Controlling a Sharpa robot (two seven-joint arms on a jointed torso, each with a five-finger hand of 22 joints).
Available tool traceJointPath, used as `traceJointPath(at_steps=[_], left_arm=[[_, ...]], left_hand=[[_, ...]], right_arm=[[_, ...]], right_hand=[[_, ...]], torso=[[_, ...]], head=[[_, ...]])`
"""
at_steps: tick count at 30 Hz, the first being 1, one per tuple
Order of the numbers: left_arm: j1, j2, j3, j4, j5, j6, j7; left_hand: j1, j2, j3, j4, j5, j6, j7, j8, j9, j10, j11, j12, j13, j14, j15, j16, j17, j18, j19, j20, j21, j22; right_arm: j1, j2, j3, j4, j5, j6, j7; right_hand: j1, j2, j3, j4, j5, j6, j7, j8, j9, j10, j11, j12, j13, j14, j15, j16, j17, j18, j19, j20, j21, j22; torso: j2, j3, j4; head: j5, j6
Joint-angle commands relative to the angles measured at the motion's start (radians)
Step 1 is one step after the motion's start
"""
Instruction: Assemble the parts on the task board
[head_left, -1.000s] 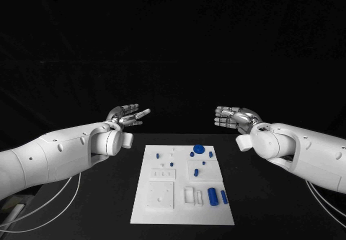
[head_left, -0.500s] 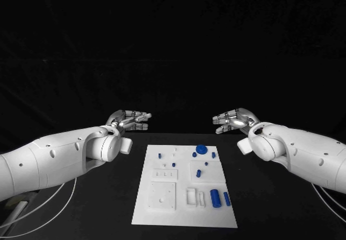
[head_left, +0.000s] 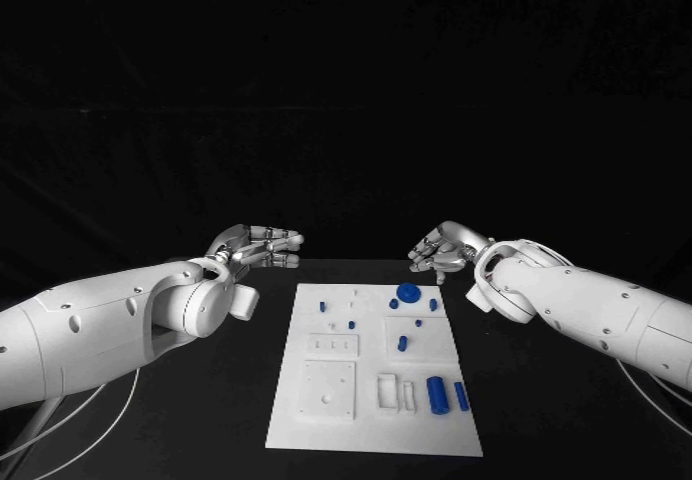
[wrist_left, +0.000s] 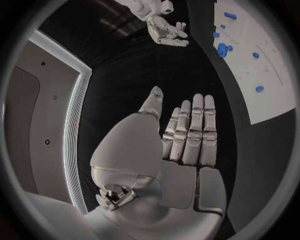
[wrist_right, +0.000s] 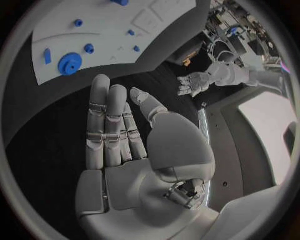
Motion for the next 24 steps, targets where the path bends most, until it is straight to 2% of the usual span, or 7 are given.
traceJointPath(at_steps=[1,2,5,8,13,17,24], left_arm=[[0.006,-0.01,0.003,0.026,-0.011,0.04,0.021],[0.008,-0.013,0.003,0.033,-0.011,0.041,0.021],[0.012,-0.018,0.004,0.05,-0.011,0.044,0.021],[0.015,-0.021,0.004,0.064,-0.011,0.046,0.02],[0.018,-0.024,0.005,0.078,-0.011,0.049,0.02],[0.019,-0.023,0.006,0.086,-0.01,0.049,0.02],[0.019,-0.019,0.007,0.091,-0.008,0.05,0.016]], left_hand=[[-0.003,0.013,0.001,-0.006,0.007,0.051,-0.011,0.016,0.007,0.029,-0.007,0.005,0.001,-0.001,-0.003,0.004,-0.001,-0.007,-0.001,-0.004,0.006,-0.001],[-0.004,0.016,0.001,-0.005,0.006,0.067,-0.017,0.018,0.008,0.056,-0.016,0.005,0.002,0.002,-0.006,0.006,-0.001,-0.007,0.001,-0.005,0.007,-0.001],[-0.003,0.019,-0.003,-0.005,0.007,0.08,-0.019,0.003,0.005,0.067,-0.018,0.002,0.002,0.005,-0.008,0.007,-0.001,-0.012,0.002,-0.009,0.009,-0.003],[-0.003,0.02,-0.004,-0.005,0.007,0.082,-0.019,-0.001,0.005,0.068,-0.019,0.002,0.002,0.005,-0.008,0.008,-0.001,-0.013,0.002,-0.01,0.009,-0.004],[-0.003,0.02,-0.007,-0.006,0.006,0.084,-0.02,-0.004,0.005,0.068,-0.019,0.002,0.002,0.006,-0.009,0.008,-0.001,-0.014,0.002,-0.011,0.01,-0.005],[-0.003,0.021,-0.008,-0.007,0.006,0.084,-0.019,-0.004,0.005,0.066,-0.018,0.002,0.002,0.005,-0.008,0.008,-0.001,-0.014,0.002,-0.011,0.01,-0.005],[-0.005,0.02,-0.012,-0.009,0.006,0.083,-0.018,-0.004,0.005,0.052,-0.013,0.002,0.002,0.003,-0.007,0.007,-0.001,-0.014,0.0,-0.009,0.01,-0.007]], right_arm=[[0.0,0.008,0.001,-0.002,-0.282,-0.042,-0.067],[0.0,0.01,0.001,-0.003,-0.309,-0.043,-0.076],[0.0,0.015,0.001,-0.004,-0.373,-0.04,-0.096],[-0.001,0.021,0.001,-0.005,-0.421,-0.033,-0.109],[-0.001,0.031,0.001,-0.008,-0.471,-0.023,-0.123],[-0.005,0.044,0.001,-0.019,-0.508,-0.018,-0.136],[-0.014,0.054,0.001,-0.024,-0.534,-0.015,-0.145]], right_hand=[[-0.003,-0.008,0.004,0.0,-0.006,-0.003,0.001,-0.005,-0.001,-0.009,-0.001,0.0,0.0,-0.006,0.001,0.019,0.004,0.012,0.0,0.006,0.007,0.014],[-0.001,-0.016,0.002,-0.002,-0.01,-0.012,0.007,-0.005,-0.002,-0.01,0.001,0.0,0.0,-0.006,0.001,0.023,0.004,0.014,0.002,0.006,0.01,0.018],[0.006,-0.026,-0.007,0.0,-0.015,-0.018,0.009,-0.005,-0.001,-0.025,0.004,0.0,0.001,-0.008,0.002,0.035,0.004,0.019,0.006,0.007,0.012,0.027],[0.024,-0.028,-0.027,0.003,-0.016,-0.02,0.008,-0.005,-0.001,-0.044,0.008,0.0,0.0,-0.011,0.007,0.056,0.002,0.025,0.009,0.013,0.013,0.041],[0.041,-0.026,-0.046,0.003,-0.018,-0.025,0.008,-0.005,-0.002,-0.062,0.012,0.0,0.0,-0.018,0.011,0.078,-0.007,0.031,0.01,0.018,0.01,0.062],[0.046,-0.027,-0.049,0.002,-0.02,-0.03,0.008,-0.005,-0.002,-0.066,0.014,0.0,0.0,-0.018,0.013,0.088,-0.013,0.033,0.013,0.02,0.007,0.073],[0.05,-0.028,-0.049,0.004,-0.024,-0.031,0.007,-0.005,-0.002,-0.069,0.014,0.0,0.0,-0.022,0.015,0.106,-0.02,0.035,0.017,0.022,0.001,0.09]], torso=[[0.017,0.0047,0.0109],[0.02,0.0052,0.0124],[0.039,0.0068,0.0226],[0.051,0.0083,0.0325],[0.064,0.0117,0.0377],[0.082,0.0137,0.0424],[0.1,0.0162,0.0508]], head=[[-0.009,-0.003],[-0.012,-0.004],[-0.024,0.006],[-0.034,0.014],[-0.04,0.021],[-0.05,0.026],[-0.057,0.027]])
